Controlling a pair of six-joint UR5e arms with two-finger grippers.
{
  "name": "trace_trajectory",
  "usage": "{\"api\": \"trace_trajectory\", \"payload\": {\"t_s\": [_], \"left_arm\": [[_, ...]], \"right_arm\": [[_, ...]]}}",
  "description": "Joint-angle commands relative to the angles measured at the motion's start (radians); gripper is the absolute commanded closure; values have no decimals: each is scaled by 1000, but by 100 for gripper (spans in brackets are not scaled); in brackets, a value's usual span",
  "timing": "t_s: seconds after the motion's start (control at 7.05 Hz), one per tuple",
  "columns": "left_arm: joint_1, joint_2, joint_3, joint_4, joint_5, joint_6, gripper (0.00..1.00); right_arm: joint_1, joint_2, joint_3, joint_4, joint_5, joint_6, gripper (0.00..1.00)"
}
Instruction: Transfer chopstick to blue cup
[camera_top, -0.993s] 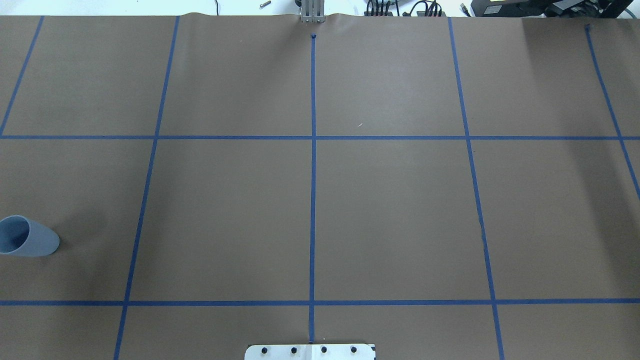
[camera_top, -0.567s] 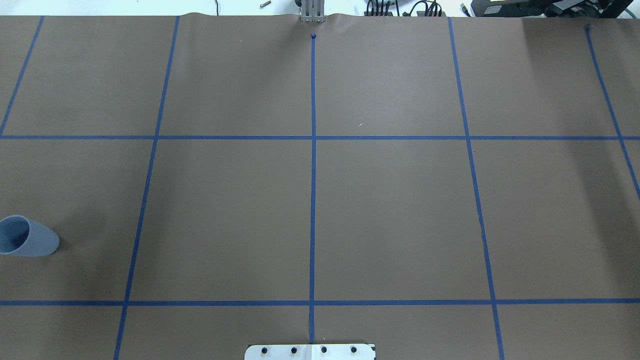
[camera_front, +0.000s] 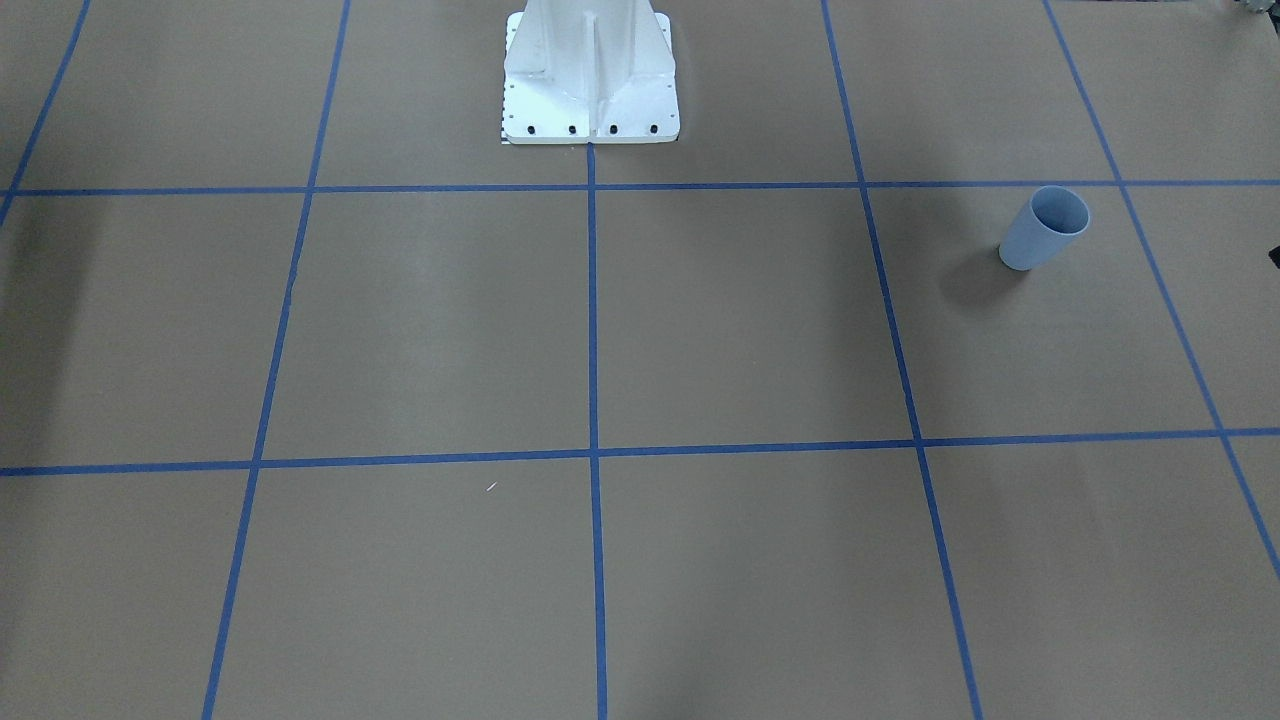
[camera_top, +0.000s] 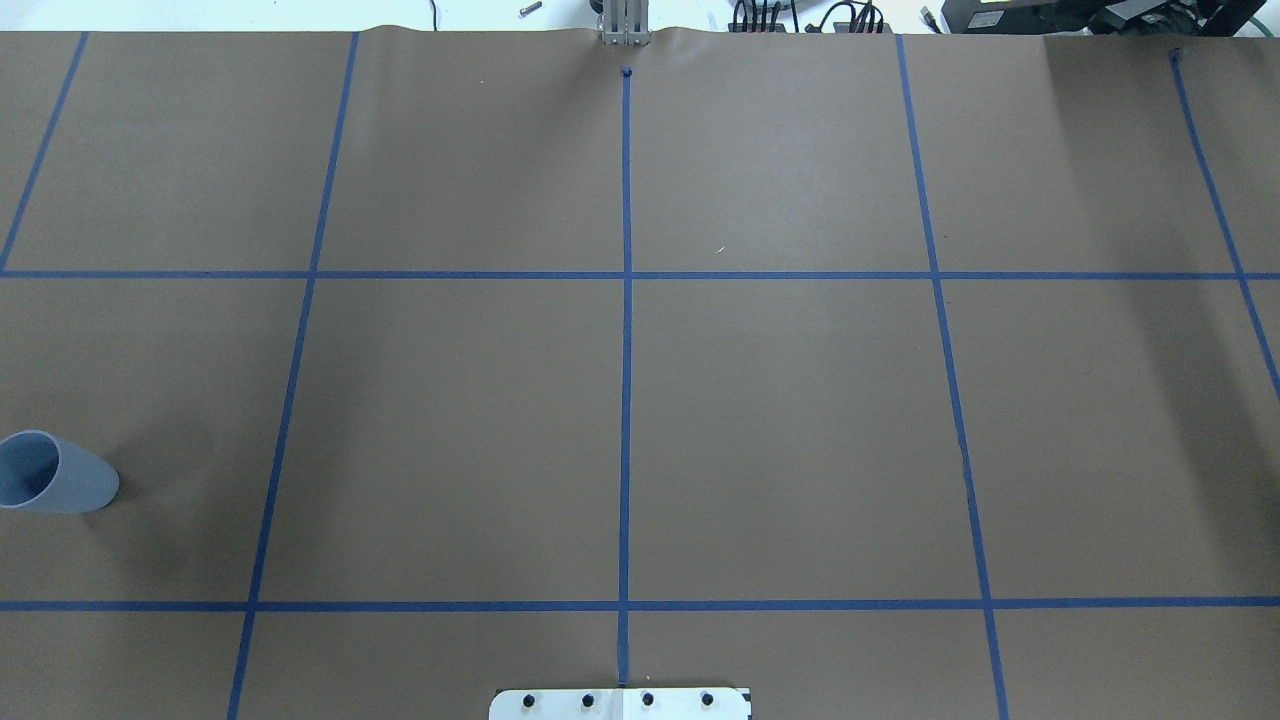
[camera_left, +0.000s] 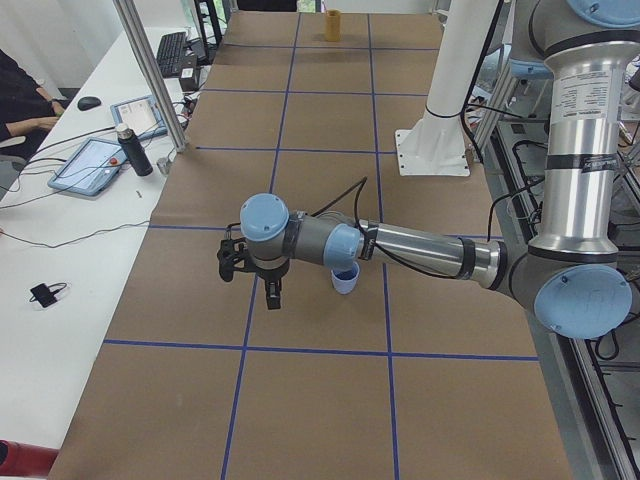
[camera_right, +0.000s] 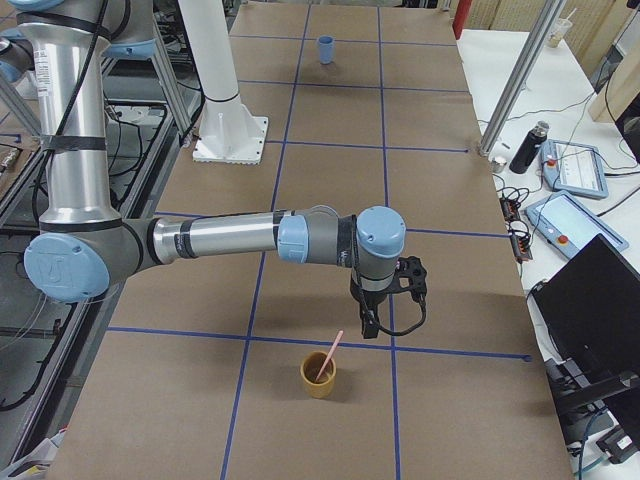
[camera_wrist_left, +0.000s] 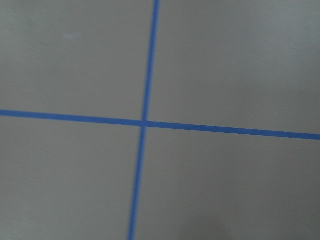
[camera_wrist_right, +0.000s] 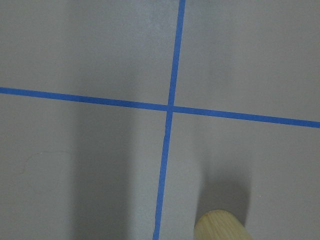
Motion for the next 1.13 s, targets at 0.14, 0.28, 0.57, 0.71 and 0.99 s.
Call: {"api": "trace_trajectory", "payload": {"t_s": [0.14,0.28,0.57,0.71,0.99], "left_arm": [[167,217,-131,-232,78,-180,2],[212,290,-138,-348,78,-243,2],[310,320,-135,-390,78,-306,2],[333,320,-130,-390,78,-312,2],[338,302,-121,-391,77,-315,2]], "right_arm": [[-3,-3,2,3,16,1,0],[-3,-3,4,3,16,1,0],[-3,-3,4,1,23,1,0],[-3,-3,4,1,23,1,0],[-6,-1,1,1,23,3,0]]}}
